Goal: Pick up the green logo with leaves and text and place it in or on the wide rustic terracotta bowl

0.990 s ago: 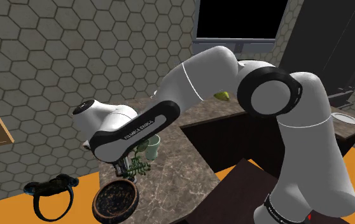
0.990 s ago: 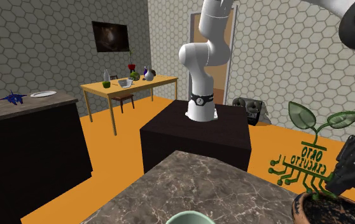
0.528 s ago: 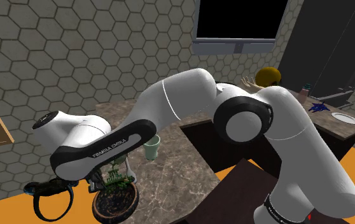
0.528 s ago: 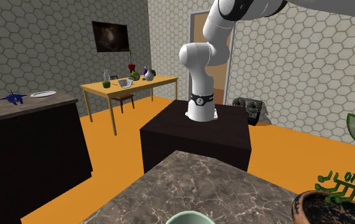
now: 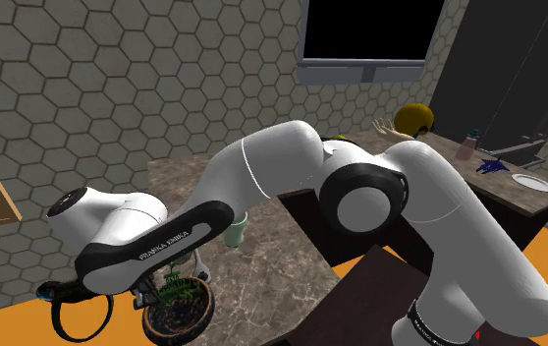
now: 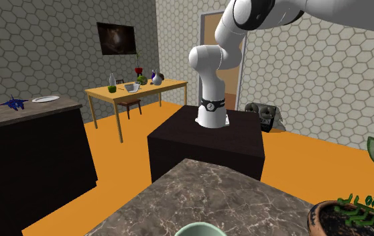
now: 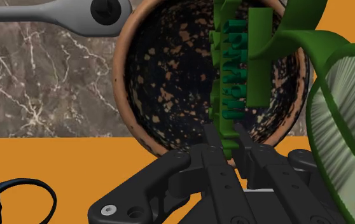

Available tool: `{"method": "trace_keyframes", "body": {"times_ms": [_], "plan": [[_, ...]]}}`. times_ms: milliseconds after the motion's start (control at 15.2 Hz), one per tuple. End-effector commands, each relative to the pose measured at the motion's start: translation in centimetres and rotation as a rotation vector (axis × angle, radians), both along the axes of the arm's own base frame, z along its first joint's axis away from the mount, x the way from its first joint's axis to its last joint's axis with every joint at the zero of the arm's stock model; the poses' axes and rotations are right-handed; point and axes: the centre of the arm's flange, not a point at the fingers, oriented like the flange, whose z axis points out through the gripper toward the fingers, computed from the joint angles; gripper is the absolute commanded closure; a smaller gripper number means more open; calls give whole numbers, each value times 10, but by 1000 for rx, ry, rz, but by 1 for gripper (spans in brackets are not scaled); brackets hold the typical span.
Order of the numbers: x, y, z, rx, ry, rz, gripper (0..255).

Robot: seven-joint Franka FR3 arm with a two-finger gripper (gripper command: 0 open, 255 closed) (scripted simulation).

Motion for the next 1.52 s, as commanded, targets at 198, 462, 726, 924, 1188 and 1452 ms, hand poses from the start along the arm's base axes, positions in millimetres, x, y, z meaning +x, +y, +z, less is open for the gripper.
{"method": "trace_keyframes", "body": {"times_ms": [198, 462, 726, 924, 1188, 1452], "plan": [[0, 0, -1, 0, 0, 0, 255], [0, 0, -1, 0, 0, 0, 0], [1, 3, 12, 0, 0, 0, 0], [4, 11, 47, 0, 0, 0, 0], [4, 11, 47, 0, 0, 0, 0], [4, 11, 47, 0, 0, 0, 0]]}}
